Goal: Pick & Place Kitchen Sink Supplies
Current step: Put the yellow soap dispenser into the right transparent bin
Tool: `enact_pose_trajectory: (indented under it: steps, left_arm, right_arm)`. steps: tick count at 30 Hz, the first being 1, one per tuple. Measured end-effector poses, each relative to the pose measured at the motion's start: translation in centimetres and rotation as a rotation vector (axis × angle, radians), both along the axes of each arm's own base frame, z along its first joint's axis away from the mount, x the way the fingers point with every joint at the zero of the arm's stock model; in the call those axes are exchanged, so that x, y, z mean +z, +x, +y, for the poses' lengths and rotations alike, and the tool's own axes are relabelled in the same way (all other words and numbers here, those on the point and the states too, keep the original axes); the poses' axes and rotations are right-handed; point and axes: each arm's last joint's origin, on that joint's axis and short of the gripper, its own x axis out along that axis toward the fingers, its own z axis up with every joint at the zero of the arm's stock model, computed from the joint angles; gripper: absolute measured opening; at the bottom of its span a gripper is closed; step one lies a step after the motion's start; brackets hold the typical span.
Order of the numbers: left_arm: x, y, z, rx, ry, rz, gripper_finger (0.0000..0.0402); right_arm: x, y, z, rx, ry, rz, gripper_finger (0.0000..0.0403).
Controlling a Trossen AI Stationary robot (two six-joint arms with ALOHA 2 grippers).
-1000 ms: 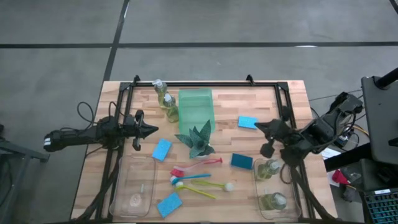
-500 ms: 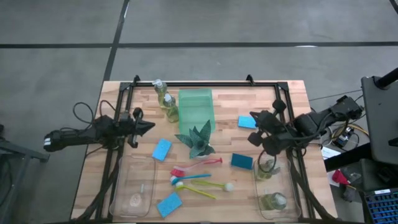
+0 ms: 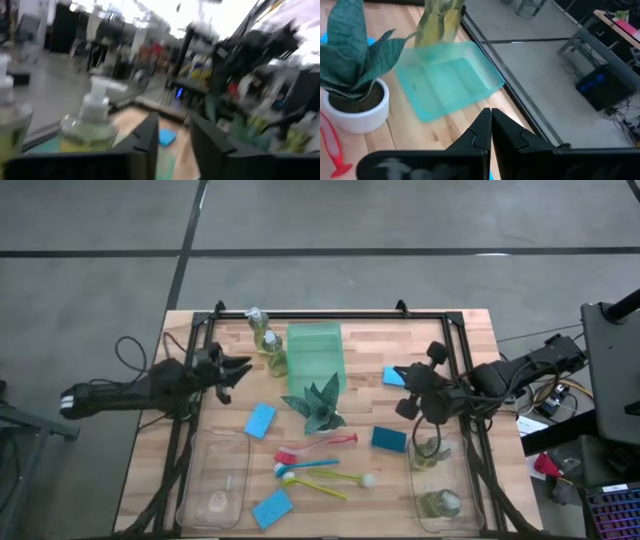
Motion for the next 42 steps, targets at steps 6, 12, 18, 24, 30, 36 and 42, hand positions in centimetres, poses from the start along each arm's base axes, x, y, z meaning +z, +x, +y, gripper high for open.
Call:
enact_pose_trajectory:
  steps: [6,12,18,24,30,36,42]
  left_arm:
    - [-0.9,1.9,0.5,0.1,-0.011,0.166,0.0242]
    - [-1.8,3.2,1.0,0.225,0.067,0.283,0.0318]
    - [-1.6,4.0,1.2,0.282,0.102,0.262,0.0331]
    - [-2.2,4.4,1.5,0.346,0.092,0.296,0.0328]
    - [-2.3,5.1,1.7,0.369,0.079,0.28,0.0328]
    - [-2.1,6.4,2.6,0.423,0.073,0.316,0.0328]
    - [-1.8,7.8,3.6,0.473,0.071,0.346,0.0328]
  right_arm:
    - [0.0,-0.9,-0.8,-0.014,-0.035,-0.037,0.0008]
    - [0.0,-1.9,-1.4,-0.01,-0.036,-0.077,0.0008]
    - [-0.3,-2.7,-1.8,-0.007,-0.033,-0.093,0.0008]
    - [-0.8,-2.8,-1.8,-0.004,-0.033,-0.101,0.0008]
    - [-1.0,-2.6,-1.7,0.001,-0.036,-0.097,0.0008]
    - [-0.9,-2.6,-1.7,0.009,-0.045,-0.094,0.0008]
    - [-0.9,-2.6,-1.7,0.011,-0.048,-0.091,0.0008]
